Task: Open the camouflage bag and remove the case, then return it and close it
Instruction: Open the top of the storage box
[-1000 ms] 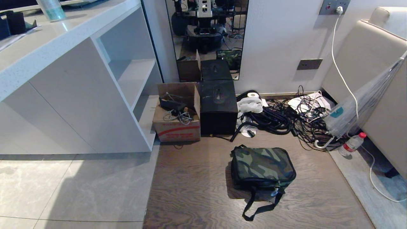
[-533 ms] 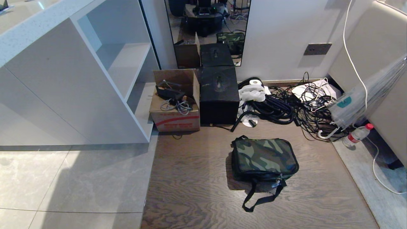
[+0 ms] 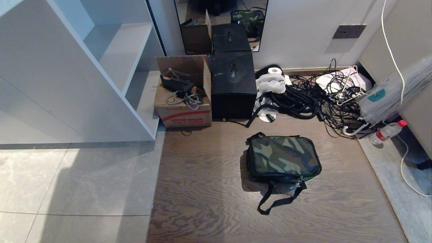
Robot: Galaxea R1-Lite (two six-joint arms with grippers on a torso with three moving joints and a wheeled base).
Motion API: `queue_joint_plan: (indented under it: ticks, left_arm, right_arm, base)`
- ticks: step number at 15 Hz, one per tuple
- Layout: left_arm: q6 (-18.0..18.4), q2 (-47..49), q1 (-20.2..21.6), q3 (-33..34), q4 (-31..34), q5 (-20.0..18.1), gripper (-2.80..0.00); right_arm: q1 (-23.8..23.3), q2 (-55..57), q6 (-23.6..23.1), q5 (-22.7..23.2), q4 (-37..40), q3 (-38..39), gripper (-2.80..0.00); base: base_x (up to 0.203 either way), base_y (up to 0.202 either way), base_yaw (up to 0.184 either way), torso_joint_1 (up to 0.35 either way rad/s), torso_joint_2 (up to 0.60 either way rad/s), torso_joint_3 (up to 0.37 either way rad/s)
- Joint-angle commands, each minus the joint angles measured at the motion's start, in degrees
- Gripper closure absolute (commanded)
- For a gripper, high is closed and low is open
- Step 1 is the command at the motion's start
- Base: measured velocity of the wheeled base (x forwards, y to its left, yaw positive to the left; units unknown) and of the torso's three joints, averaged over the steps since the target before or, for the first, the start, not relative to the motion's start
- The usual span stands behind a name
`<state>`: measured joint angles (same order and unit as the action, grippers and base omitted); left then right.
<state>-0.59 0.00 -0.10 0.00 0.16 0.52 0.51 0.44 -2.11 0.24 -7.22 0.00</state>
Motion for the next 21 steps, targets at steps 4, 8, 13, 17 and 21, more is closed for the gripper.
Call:
queue_joint_plan:
  ticks: [4,8,13,17,21]
  left_arm:
    - [0.05,0.00,0.01,0.00,0.02,0.01,0.00]
    - [0.05,0.00,0.01,0.00,0.02,0.01,0.00]
    - [-0.03,0.00,0.01,0.00,0.02,0.01,0.00]
    - [-0.03,0.00,0.01,0.00,0.02,0.01,0.00]
    - [-0.03,0.00,0.01,0.00,0.02,0.01,0.00]
  right_arm:
    - [0.02,0.00,0.00,0.02,-0.07,2.29,0.00]
    - [0.02,0.00,0.00,0.02,-0.07,2.29,0.00]
    - [0.02,0.00,-0.08,0.02,-0.07,2.29,0.00]
    - [0.02,0.00,-0.08,0.02,-0.07,2.29,0.00]
    - [0.02,0.00,-0.08,0.02,-0.07,2.29,0.00]
  base:
    - [0.000,0.000,0.000,0.002,0.00,-0.194]
    - [0.000,0.000,0.000,0.004,0.00,-0.200]
    - [0.000,0.000,0.000,0.000,0.00,-0.200]
    - [0.000,0.000,0.000,0.003,0.00,-0.198]
    - [0.000,0.000,0.000,0.005,0.00,-0.197]
